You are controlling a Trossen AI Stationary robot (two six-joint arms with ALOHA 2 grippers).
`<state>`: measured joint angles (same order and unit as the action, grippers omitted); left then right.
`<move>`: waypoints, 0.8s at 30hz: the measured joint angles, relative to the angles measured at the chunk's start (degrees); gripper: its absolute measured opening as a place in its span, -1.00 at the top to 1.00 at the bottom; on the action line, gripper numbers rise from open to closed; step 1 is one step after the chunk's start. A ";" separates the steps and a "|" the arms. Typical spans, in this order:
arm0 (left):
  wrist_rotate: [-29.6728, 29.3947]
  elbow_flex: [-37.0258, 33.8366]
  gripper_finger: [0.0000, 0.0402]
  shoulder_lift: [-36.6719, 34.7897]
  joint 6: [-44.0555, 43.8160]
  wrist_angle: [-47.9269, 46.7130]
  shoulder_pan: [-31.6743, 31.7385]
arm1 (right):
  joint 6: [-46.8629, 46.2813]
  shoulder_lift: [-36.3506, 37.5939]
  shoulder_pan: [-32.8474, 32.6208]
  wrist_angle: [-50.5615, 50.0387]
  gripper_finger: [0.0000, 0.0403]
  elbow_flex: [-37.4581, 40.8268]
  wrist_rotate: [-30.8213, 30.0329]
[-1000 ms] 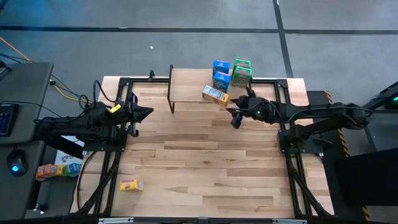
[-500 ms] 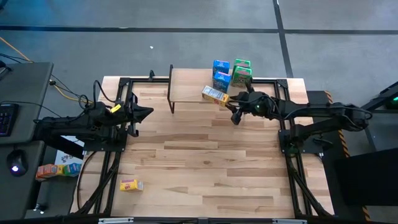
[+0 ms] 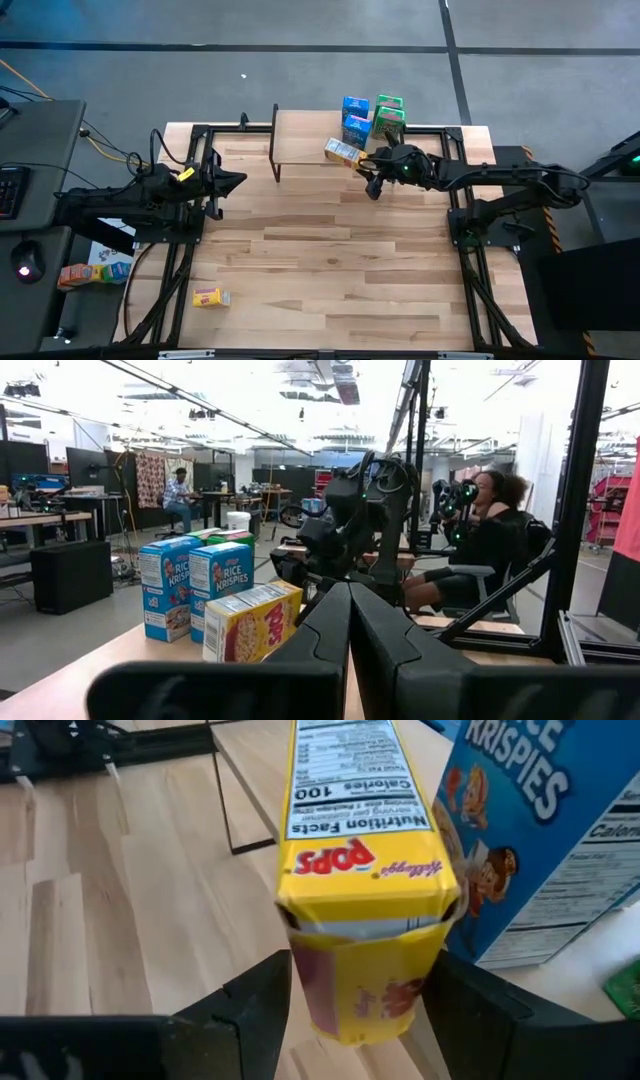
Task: Stack cereal on shelf
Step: Put the right yellow cereal box on the shelf
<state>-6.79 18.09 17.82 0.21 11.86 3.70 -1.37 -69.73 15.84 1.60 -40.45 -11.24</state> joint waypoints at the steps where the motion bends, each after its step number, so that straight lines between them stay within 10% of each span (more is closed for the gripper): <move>1: 0.00 0.00 1.00 0.00 0.00 0.00 0.00 | 0.01 0.02 0.00 0.07 -0.01 0.00 0.34; 16: 0.00 0.00 1.00 0.00 0.02 0.01 0.00 | -1.42 0.02 0.00 0.09 0.51 -0.18 1.24; 24: -0.04 0.00 1.00 0.00 0.90 0.00 0.00 | -2.94 -0.27 -0.13 -16.29 0.71 -15.73 0.92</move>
<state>-6.83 18.09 17.82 1.10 11.86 3.71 -4.32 -70.01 15.70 -14.69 -56.17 -10.32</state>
